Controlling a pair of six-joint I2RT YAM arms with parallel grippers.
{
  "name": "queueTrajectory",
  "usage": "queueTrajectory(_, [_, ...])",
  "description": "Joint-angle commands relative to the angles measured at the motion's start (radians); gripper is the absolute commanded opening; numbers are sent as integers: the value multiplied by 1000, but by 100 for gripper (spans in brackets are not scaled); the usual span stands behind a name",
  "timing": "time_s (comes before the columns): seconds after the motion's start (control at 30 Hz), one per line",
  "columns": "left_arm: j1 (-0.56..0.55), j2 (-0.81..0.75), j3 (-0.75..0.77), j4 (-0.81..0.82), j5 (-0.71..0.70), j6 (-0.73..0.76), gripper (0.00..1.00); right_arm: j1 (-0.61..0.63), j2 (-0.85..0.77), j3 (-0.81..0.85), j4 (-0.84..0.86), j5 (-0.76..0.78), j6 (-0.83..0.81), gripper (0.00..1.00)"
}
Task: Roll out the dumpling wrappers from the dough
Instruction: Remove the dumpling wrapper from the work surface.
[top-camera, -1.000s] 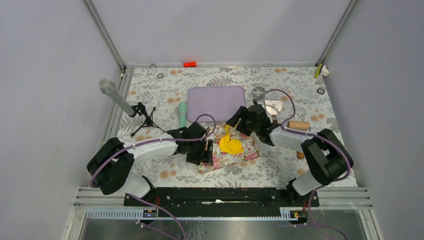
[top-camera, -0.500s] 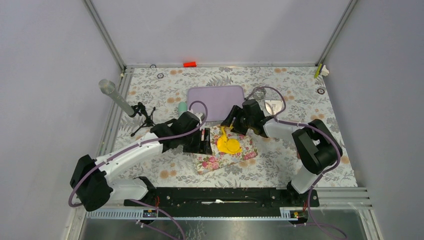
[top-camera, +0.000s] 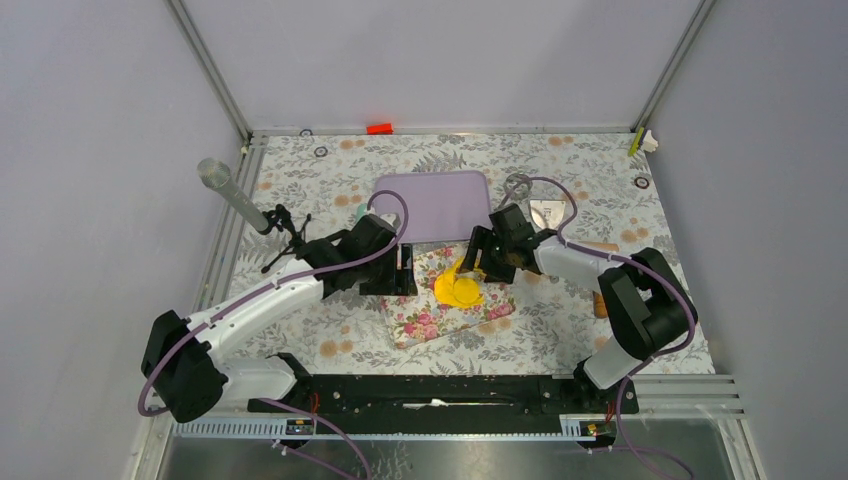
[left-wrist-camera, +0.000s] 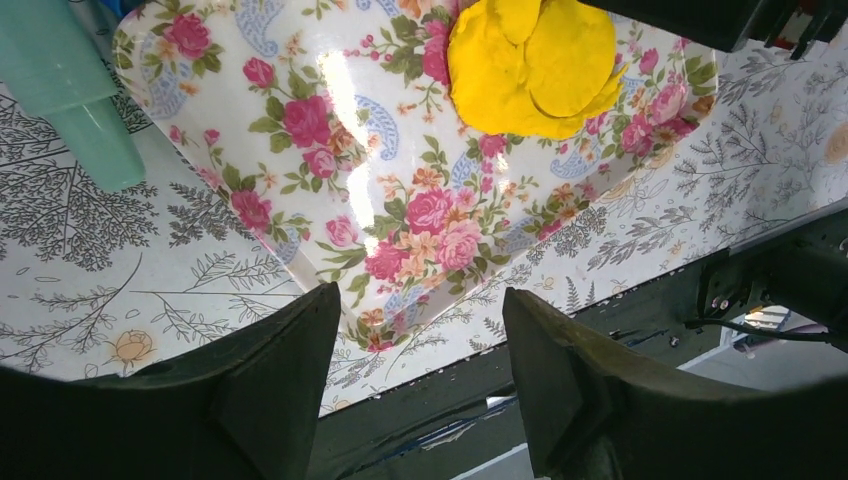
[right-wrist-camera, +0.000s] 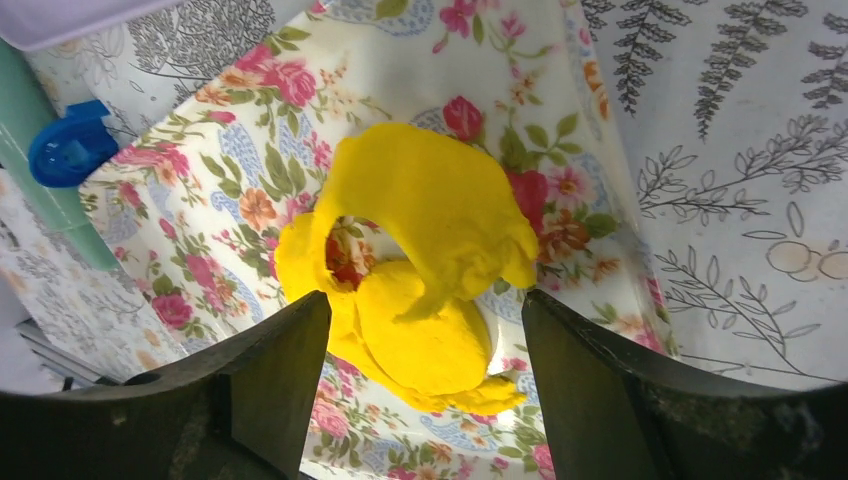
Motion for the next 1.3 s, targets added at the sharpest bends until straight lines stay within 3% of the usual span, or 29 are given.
queueTrajectory(0.0, [3,-16,35,-3,-32,12,67,-8,-31,64,-120,55,-77,79])
queueTrajectory(0.2, [3,-6,27,24,13,0,67,-19,-61,66,-151,89,-87,81])
queueTrajectory(0.4, [0,85,103,28,41,44,69,-21,-204,38,-138,48,-85,81])
queueTrajectory(0.6, [-10,192,190,28,41,51,73,-26,-295,34,-226,226,-191,75])
queueTrajectory(0.77, [-19,236,196,48,49,39,74,-48,-171,74,-275,196,-300,55])
queueTrajectory(1.1, [-36,275,175,80,61,45,74,-69,65,198,-298,205,-384,48])
queueTrajectory(1.27, [-37,294,174,81,61,50,74,-84,110,198,-282,205,-393,38])
